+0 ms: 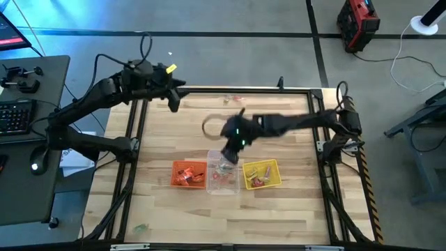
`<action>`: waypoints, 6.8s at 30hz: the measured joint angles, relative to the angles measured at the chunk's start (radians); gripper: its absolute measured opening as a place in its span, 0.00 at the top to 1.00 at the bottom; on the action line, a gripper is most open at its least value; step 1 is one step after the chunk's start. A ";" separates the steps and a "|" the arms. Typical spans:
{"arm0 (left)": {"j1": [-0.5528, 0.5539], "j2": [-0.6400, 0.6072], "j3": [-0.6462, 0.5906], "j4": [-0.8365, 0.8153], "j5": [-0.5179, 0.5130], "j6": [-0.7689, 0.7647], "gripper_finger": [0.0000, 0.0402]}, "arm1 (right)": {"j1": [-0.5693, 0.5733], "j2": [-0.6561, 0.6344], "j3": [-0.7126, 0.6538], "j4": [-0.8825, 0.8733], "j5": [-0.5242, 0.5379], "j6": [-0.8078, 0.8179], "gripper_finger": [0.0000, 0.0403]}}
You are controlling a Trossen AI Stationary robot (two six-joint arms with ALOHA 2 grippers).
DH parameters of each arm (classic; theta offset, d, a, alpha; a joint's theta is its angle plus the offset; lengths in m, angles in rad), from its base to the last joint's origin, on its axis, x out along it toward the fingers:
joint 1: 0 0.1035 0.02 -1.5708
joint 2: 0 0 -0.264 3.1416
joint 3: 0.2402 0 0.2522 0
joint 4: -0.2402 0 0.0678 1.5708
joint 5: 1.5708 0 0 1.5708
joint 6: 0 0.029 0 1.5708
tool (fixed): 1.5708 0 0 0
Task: Sort candy by brand, put in halloween buckets
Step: Put the blue gummy into the transparent bin, then put the orange gummy into the transparent bin
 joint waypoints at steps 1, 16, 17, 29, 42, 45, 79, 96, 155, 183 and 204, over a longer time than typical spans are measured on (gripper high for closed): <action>-0.002 -0.001 0.000 -0.034 0.015 0.000 0.50 | 0.036 0.000 0.000 0.000 0.039 0.048 1.00; -0.221 0.004 0.000 -0.163 0.078 -0.069 0.50 | 0.172 0.019 0.000 -0.012 0.273 0.391 0.74; -0.236 0.005 0.000 -0.165 0.065 -0.078 0.50 | 0.172 0.020 0.000 -0.016 0.255 0.390 0.69; -0.341 0.035 0.000 -0.162 -0.150 -0.345 0.50 | 0.173 -0.162 -0.011 -0.399 0.441 0.164 0.37; -0.246 0.467 -0.001 -0.098 -0.022 -0.416 0.50 | 0.154 -0.612 -0.551 -0.104 0.416 0.498 0.37; -0.127 0.567 0.034 -0.022 0.106 -0.356 0.50 | 0.164 -0.653 -0.634 -0.023 0.414 0.572 0.37; 0.208 1.323 0.711 0.056 0.371 0.829 0.50 | 0.061 -0.656 -0.725 0.195 0.464 0.721 0.37; 0.249 1.377 0.710 0.164 0.544 0.757 0.72 | 0.061 -0.656 -0.725 0.196 0.416 0.777 0.37; 0.284 1.385 0.710 0.038 0.503 0.688 0.92 | 0.061 -0.656 -0.724 0.197 0.337 0.829 0.37; 0.282 1.203 0.710 -0.144 0.438 0.639 1.00 | 0.056 -0.656 -0.724 0.207 0.339 0.771 0.37; -0.236 0.653 -0.075 0.325 0.610 0.052 1.00 | -0.083 -0.857 -0.724 0.358 0.333 0.396 0.37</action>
